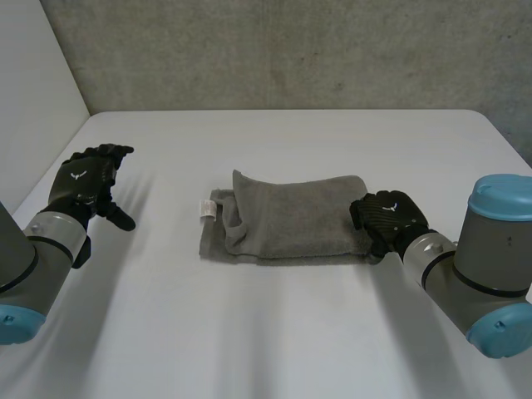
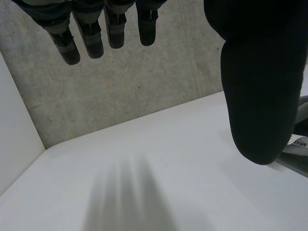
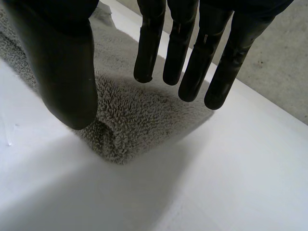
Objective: Fold the laundry
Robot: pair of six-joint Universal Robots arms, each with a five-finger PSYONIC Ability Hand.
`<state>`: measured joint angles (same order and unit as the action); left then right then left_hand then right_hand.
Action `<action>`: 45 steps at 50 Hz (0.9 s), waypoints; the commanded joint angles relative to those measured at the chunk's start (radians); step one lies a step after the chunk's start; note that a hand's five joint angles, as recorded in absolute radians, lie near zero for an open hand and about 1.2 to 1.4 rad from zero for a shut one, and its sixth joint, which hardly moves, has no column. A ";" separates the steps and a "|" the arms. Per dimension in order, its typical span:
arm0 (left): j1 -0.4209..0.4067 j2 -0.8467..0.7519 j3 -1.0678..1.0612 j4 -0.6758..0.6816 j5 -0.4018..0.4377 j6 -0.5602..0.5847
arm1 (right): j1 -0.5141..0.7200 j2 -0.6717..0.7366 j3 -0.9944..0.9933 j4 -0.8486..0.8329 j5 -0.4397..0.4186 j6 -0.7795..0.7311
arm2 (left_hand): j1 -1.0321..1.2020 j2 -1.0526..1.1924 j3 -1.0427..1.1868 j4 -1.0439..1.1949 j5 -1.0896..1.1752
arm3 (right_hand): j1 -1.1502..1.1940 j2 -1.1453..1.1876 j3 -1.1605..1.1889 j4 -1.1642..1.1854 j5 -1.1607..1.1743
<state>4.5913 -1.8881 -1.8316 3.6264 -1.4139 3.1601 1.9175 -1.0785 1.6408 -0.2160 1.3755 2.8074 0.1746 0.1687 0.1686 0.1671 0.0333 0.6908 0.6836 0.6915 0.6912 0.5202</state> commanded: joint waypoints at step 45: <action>-0.239 0.196 0.311 -0.164 -0.077 -0.189 | 0.531 0.316 -0.513 0.196 0.045 -0.678 | 0.001 0.007 0.007 0.008 -0.033 | 0.705 0.713 0.705 0.705 0.702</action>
<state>4.3596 -1.6473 -1.5548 3.4732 -1.4490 3.0541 2.3869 -0.8755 1.2128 -0.1027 1.4114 2.1293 0.1746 0.1674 0.1667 0.1661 0.0333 1.3229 1.3201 1.3424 1.3416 1.1645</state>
